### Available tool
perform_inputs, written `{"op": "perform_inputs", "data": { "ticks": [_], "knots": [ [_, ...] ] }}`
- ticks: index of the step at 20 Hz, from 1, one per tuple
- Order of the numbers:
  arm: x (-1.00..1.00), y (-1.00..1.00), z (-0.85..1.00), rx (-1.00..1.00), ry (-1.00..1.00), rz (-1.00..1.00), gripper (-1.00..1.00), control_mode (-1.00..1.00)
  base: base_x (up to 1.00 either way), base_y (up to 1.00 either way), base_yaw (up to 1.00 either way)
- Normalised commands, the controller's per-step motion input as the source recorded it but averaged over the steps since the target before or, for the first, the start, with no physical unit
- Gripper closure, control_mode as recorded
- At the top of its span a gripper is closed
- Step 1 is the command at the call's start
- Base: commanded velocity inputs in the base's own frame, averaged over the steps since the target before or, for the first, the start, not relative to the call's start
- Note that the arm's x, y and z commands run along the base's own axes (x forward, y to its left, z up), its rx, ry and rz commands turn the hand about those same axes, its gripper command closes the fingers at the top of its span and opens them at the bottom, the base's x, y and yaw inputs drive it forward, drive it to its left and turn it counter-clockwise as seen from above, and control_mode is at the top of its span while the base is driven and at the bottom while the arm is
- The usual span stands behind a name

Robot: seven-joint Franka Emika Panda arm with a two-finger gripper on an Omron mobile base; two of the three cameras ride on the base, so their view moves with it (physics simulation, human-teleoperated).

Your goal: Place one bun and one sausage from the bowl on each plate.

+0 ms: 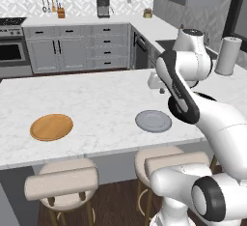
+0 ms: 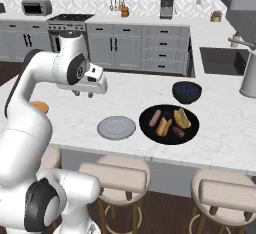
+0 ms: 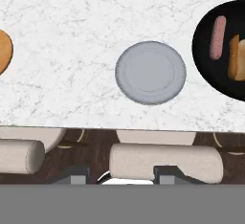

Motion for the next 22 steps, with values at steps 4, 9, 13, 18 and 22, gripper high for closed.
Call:
{"op": "perform_inputs", "data": {
  "ticks": [4, 9, 13, 18, 22],
  "knots": [
    [-0.05, -0.1, -0.04, 0.0, 0.0, -0.01, -1.0, -1.0, 0.0, 0.0, 0.0],
    [0.18, -0.89, -0.18, -0.02, 0.13, -0.11, -1.0, -1.0, 0.0, 0.0, 0.0],
    [0.32, -1.0, -0.31, -0.01, 0.18, -0.21, -1.0, -1.0, 0.0, 0.0, 0.0],
    [0.24, -1.0, -0.44, -0.05, 0.16, -0.2, -1.0, -1.0, 0.0, 0.0, 0.0],
    [0.09, -0.74, -0.5, -0.13, 0.02, -0.15, -1.0, -1.0, 0.0, 0.0, 0.0]
  ]
}}
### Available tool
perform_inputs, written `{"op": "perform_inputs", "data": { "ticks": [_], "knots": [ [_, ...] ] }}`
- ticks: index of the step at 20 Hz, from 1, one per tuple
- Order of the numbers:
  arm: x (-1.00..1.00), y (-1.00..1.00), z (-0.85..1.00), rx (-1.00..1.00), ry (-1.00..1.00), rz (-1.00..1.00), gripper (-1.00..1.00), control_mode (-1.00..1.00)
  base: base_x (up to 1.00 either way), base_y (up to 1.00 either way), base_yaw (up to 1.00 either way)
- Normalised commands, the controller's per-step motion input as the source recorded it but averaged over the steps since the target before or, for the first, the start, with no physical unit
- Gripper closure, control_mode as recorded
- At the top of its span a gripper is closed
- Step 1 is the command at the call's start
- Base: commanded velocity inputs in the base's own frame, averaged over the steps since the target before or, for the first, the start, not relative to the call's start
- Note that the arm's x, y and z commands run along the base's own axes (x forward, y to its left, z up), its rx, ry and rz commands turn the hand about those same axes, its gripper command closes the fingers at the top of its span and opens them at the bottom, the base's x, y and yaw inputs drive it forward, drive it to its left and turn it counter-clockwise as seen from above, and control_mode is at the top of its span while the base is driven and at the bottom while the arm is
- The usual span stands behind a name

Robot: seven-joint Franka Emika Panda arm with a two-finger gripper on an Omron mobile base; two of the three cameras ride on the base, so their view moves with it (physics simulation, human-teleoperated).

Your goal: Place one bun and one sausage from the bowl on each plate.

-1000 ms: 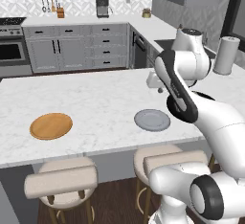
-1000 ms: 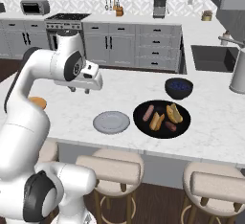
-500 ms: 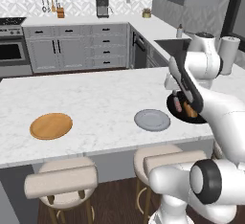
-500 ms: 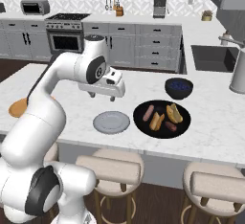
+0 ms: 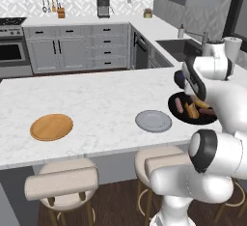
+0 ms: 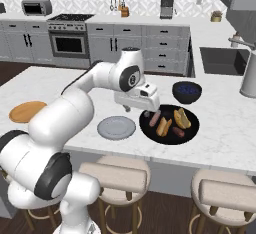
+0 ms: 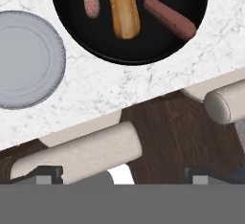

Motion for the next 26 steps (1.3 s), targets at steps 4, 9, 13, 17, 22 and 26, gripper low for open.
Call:
{"op": "perform_inputs", "data": {
  "ticks": [4, 9, 13, 17, 22, 26],
  "knots": [
    [0.15, -0.38, -0.42, -0.09, 0.0, -0.08, -1.0, -1.0, 0.0, 0.0, 0.0],
    [0.09, -0.09, -0.46, -0.01, -0.01, -0.02, -1.0, -1.0, 0.0, 0.0, 0.0],
    [0.15, 0.0, -0.53, 0.0, -0.08, 0.0, -1.0, -1.0, 0.0, 0.0, 0.0],
    [0.24, 0.0, -0.41, 0.0, -0.17, 0.0, -1.0, -1.0, 0.0, 0.0, 0.0],
    [0.34, -0.07, -0.21, 0.0, -0.07, 0.0, -1.0, -1.0, 0.0, 0.0, 0.0],
    [0.23, -0.27, -0.05, 0.0, 0.0, -0.02, -1.0, -1.0, 0.0, 0.0, 0.0]
  ]
}}
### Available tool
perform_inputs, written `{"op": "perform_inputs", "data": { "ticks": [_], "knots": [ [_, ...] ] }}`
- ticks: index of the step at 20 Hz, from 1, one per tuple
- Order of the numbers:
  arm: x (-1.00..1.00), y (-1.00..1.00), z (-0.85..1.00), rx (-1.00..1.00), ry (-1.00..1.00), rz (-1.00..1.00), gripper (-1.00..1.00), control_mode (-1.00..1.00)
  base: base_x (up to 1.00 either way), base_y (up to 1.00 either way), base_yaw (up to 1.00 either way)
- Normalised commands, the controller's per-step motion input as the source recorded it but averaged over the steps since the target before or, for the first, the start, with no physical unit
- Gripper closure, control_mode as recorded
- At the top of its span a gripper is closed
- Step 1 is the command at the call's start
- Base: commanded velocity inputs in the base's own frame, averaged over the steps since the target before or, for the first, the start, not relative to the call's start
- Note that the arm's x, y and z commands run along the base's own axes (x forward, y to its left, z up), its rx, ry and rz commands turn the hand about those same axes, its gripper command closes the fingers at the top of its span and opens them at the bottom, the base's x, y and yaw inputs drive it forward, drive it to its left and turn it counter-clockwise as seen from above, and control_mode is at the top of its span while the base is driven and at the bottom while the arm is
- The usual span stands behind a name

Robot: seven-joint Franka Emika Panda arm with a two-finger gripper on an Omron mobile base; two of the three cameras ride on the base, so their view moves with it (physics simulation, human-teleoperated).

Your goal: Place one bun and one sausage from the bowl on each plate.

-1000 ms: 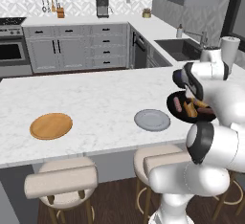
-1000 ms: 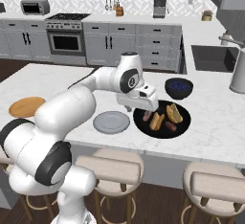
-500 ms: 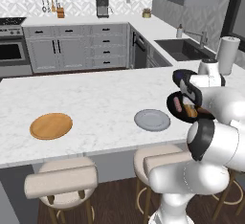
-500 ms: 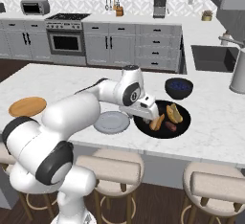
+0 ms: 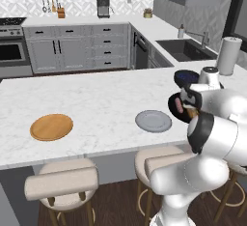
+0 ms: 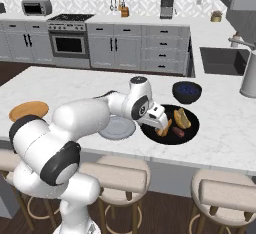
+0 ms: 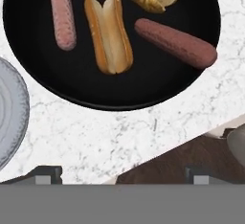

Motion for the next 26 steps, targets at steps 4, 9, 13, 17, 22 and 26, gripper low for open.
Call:
{"op": "perform_inputs", "data": {
  "ticks": [4, 9, 13, 17, 22, 26],
  "knots": [
    [0.21, -0.17, -0.03, 0.0, 0.0, -0.02, -1.0, -1.0, 0.0, 0.0, 0.0],
    [0.19, -0.13, -0.06, 0.0, 0.0, 0.0, -1.0, -1.0, 0.0, 0.0, 0.0],
    [0.01, -0.12, -0.33, 0.0, -0.04, 0.0, -1.0, -1.0, 0.0, 0.0, 0.0],
    [0.28, 0.0, -0.29, 0.0, -0.07, 0.0, -1.0, -1.0, 0.0, 0.0, 0.0],
    [0.79, -0.01, -0.21, 0.0, 0.0, 0.0, -1.0, -1.0, 0.0, 0.0, 0.0],
    [0.62, -0.19, -0.1, 0.0, 0.02, 0.0, -1.0, -1.0, 0.0, 0.0, 0.0]
  ]
}}
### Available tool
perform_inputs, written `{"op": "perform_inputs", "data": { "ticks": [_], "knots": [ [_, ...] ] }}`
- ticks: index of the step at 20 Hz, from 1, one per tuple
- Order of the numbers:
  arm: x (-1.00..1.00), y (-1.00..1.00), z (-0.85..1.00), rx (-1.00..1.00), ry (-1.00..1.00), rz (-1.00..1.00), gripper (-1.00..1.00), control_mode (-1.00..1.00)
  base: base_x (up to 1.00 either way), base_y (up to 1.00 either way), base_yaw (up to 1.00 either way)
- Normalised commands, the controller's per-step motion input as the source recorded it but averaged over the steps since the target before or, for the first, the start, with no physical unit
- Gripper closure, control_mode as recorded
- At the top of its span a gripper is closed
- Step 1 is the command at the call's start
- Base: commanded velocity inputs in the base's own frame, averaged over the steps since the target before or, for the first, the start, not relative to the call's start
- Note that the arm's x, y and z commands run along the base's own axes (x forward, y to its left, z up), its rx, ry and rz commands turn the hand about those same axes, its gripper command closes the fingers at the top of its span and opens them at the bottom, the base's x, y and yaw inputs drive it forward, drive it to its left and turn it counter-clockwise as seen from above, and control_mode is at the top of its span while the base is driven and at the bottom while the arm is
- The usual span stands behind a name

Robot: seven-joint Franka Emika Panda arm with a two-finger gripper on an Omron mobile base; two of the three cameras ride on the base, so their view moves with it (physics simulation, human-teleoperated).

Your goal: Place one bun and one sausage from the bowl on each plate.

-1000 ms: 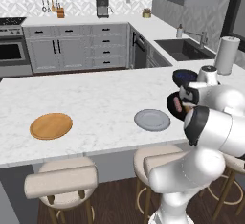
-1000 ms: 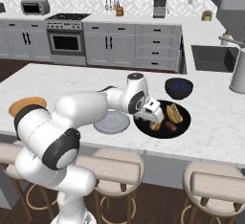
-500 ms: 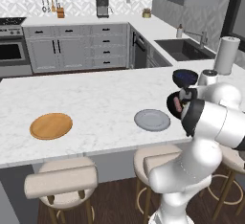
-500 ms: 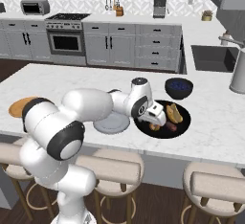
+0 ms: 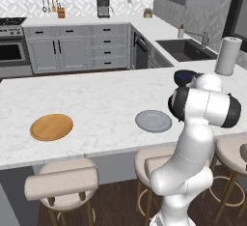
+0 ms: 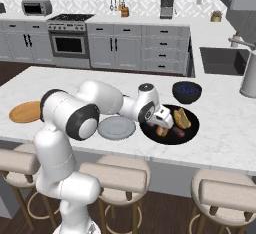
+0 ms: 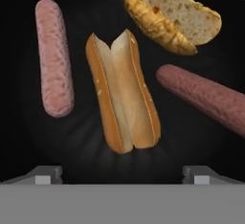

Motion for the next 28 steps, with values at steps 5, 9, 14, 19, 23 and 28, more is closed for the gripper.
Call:
{"op": "perform_inputs", "data": {
  "ticks": [5, 9, 14, 19, 23, 28],
  "knots": [
    [0.32, -0.21, -0.14, 0.0, 0.04, 0.0, -1.0, -1.0, 0.0, 0.0, 0.0],
    [0.0, -0.23, -0.39, 0.0, 0.03, 0.0, -1.0, -1.0, 0.0, 0.0, 0.0],
    [-0.01, -0.03, -0.47, 0.01, 0.06, 0.03, -1.0, -1.0, 0.0, 0.0, 0.0],
    [0.19, 0.02, -0.23, 0.08, 0.07, 0.12, -1.0, -1.0, 0.0, 0.0, 0.0],
    [0.33, 0.06, -0.22, 0.02, 0.07, 0.1, 1.0, -1.0, 0.0, 0.0, 0.0],
    [0.13, 0.06, -0.2, 0.0, 0.07, 0.06, 1.0, -1.0, 0.0, 0.0, 0.0]
  ]
}}
